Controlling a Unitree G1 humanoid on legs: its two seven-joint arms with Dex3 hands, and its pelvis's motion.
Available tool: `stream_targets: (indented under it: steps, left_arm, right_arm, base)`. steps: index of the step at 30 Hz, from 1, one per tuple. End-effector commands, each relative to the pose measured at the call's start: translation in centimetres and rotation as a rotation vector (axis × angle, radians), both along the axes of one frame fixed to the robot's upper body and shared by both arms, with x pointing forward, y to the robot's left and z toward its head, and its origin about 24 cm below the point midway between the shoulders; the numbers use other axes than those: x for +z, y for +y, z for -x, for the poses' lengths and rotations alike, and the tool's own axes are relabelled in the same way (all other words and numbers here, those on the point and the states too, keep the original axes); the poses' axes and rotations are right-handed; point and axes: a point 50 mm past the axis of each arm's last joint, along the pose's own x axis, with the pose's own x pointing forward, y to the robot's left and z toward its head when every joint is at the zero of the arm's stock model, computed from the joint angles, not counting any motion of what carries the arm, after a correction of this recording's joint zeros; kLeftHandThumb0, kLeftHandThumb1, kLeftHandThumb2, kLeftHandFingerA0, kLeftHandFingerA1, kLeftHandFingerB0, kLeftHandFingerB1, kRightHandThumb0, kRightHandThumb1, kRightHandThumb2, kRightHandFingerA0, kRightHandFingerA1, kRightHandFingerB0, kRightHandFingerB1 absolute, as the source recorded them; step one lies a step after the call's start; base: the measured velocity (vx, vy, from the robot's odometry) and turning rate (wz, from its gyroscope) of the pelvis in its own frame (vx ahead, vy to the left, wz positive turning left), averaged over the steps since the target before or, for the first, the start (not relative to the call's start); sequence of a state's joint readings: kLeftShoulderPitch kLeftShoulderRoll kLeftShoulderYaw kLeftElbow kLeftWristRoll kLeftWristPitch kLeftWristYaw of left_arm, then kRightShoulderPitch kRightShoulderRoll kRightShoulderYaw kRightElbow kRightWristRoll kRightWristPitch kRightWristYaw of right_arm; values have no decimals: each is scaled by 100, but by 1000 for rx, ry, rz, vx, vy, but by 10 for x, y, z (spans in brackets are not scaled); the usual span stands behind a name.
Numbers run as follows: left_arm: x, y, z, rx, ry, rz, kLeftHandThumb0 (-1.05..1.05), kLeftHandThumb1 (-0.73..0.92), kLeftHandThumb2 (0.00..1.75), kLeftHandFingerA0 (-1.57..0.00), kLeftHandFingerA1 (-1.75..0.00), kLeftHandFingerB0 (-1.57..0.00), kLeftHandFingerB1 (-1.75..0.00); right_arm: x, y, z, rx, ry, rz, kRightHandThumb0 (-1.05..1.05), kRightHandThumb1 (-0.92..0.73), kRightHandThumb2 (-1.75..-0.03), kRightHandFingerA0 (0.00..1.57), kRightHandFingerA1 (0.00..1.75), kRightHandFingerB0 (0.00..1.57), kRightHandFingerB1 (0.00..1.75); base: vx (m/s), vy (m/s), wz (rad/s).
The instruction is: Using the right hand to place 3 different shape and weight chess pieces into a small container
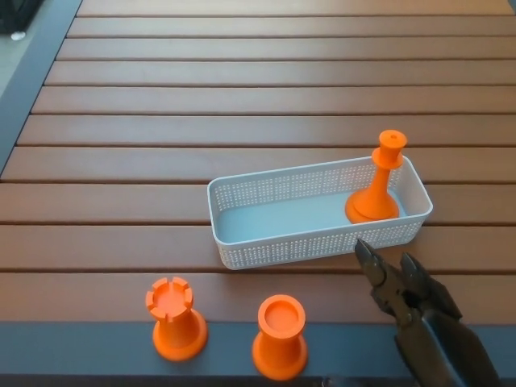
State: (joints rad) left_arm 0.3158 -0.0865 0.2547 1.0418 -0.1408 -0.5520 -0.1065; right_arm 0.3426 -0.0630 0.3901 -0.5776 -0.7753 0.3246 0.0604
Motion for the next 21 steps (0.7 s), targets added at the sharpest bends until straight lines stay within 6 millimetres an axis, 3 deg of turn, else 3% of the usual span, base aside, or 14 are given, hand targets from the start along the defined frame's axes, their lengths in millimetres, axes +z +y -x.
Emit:
stream_targets:
  steps: [1,7,8,10,12,13,21]
  left_arm:
    - [-1,2,-3,1,20,-4,-6,43,122,-145,-132,-145,-131]
    - [-2,5,-4,4,11,8,-6,46,122,-143,-131,-143,-130]
    - [-2,5,-3,11,2,16,-21,17,164,-157,-126,-145,-123]
    - [-1,4,-5,13,-7,23,-21,14,165,-155,-122,-143,-122]
    - [-1,3,-8,9,-12,25,-21,13,165,-155,-122,-143,-121]
    - [-1,3,-8,9,-17,26,-7,47,123,-145,-132,-144,-131]
    - [-2,3,-5,12,1,19,-5,44,122,-144,-131,-144,-131]
  right_arm:
    - [-15,4,-15,-55,60,71,-89,-50,-90,0,18,0,0]
    - [-29,19,-12,-28,104,83,-92,-51,-93,0,20,0,0]
    - [-32,22,-11,-20,110,89,-92,-52,-93,0,20,0,0]
    - [-34,26,-10,-11,122,98,-91,-51,-92,0,20,0,0]
    - [-36,28,-10,-9,137,106,-92,-52,-92,0,20,0,0]
    - [-38,28,-11,-10,150,114,-91,-52,-91,0,19,0,0]
    - [-43,31,-16,-27,183,104,-89,-50,-90,0,18,3,0]
  base:
    - [0,0,0]
    - [0,0,0]
    - [0,0,0]
    - [0,0,0]
    - [0,0,0]
    - [0,0,0]
    - [0,0,0]
